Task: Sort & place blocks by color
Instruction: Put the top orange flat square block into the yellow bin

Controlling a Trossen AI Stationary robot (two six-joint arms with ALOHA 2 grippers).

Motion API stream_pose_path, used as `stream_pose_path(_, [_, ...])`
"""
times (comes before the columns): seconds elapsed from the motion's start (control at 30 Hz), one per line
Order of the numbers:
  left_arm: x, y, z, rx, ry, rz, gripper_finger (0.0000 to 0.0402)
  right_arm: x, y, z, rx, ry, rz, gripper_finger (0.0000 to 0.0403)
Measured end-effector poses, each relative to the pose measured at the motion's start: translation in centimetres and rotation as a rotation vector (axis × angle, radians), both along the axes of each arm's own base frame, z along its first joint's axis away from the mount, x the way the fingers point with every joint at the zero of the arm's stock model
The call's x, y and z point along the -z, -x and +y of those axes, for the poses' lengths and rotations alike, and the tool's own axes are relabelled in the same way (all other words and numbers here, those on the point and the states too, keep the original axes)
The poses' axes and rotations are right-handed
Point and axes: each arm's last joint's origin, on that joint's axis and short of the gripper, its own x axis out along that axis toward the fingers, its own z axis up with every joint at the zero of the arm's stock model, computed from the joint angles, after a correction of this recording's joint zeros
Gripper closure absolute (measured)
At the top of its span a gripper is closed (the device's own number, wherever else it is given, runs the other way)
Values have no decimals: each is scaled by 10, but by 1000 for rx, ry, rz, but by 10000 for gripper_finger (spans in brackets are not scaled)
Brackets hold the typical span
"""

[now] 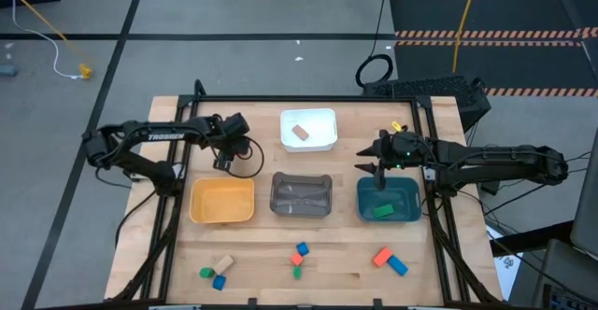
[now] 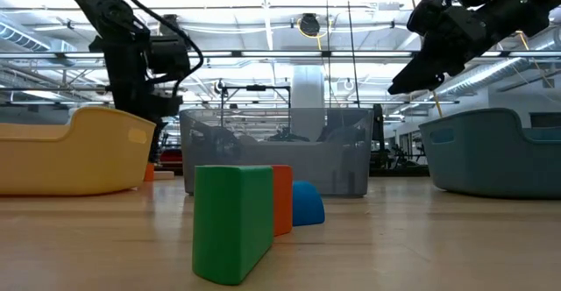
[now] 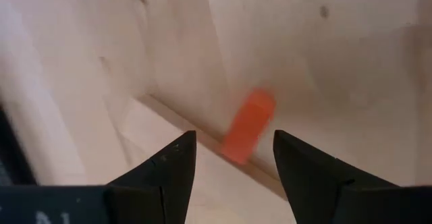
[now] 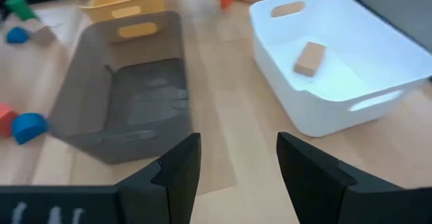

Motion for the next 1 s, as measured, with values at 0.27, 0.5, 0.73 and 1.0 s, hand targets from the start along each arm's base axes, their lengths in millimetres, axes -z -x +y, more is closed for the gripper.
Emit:
stream_pose_path(0.27, [1,-2,-3,-9,2,-1,205,0,0,-1,43,23,3,218])
stream_pose_path(0.5, [1,-3,-3,-77,15,-25,268,-1,0,-1,45,20,-11,218])
stream_pose_path(0.73, [0,-3,-3,-160,39,-54,346,-3,-1,-2,45,23,-34,218])
stream_pose_path(1.0, [-1,-3,-3,-236,54,-83,395,-4,-2,-2,45,24,-39,218])
